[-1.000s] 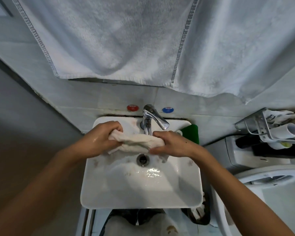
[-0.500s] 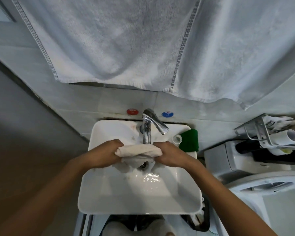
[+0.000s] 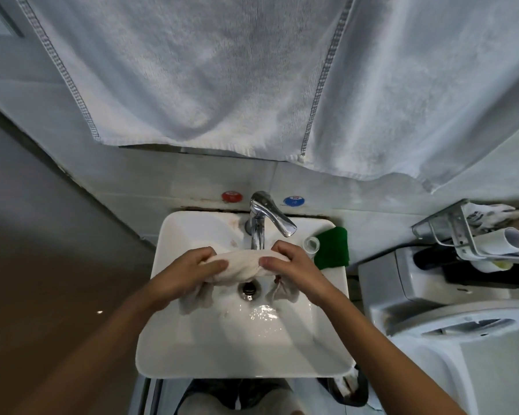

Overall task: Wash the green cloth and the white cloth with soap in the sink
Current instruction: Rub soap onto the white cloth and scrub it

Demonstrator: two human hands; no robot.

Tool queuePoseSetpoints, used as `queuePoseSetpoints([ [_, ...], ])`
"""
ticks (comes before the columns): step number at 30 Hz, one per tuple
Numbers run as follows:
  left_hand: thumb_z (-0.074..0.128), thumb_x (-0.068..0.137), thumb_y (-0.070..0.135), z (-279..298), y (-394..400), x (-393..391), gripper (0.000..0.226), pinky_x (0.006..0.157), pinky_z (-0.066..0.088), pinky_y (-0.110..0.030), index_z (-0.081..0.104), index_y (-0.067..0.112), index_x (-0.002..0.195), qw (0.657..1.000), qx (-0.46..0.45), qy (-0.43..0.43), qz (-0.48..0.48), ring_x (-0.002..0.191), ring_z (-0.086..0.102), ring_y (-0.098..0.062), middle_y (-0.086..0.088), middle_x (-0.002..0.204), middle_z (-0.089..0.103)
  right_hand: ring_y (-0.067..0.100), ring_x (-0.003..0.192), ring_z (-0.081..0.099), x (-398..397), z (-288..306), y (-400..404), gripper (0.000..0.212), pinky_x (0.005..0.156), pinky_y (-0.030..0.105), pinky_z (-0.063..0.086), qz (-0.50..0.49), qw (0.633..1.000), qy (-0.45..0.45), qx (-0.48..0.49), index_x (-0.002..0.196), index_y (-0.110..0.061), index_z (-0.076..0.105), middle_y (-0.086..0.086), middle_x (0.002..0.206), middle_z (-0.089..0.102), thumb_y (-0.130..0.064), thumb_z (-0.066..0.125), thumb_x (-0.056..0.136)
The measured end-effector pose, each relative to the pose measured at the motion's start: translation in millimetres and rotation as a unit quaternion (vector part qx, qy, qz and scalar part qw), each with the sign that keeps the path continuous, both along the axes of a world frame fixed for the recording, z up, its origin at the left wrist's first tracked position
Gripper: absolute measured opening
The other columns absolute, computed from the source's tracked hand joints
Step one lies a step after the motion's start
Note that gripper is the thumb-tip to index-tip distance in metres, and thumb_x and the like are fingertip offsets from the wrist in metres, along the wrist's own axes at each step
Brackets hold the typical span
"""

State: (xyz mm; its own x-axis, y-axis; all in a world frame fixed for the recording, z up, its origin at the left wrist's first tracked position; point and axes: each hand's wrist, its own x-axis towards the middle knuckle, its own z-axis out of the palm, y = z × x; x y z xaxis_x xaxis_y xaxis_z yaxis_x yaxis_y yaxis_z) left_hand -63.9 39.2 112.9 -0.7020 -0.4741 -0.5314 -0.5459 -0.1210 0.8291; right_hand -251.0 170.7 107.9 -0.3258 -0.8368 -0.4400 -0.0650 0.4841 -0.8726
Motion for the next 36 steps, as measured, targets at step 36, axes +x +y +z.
queuePoseSetpoints([
  [36, 0.050, 0.089, 0.011, -29, 47, -52, 0.033, 0.048, 0.034, -0.015, 0.048, 0.007, 0.056, 0.906, -0.222, 0.040, 0.357, 0.047, 0.042, -0.008, -0.001, 0.051, 0.047, 0.016, 0.047, 0.032, 70, -14, -79, 0.044, 0.055, 0.031, 0.030, -0.361, 0.923, -0.133, -0.018, 0.045, -0.018, 0.042, -0.003, 0.044, 0.034, -0.001, 0.056, 0.083],
])
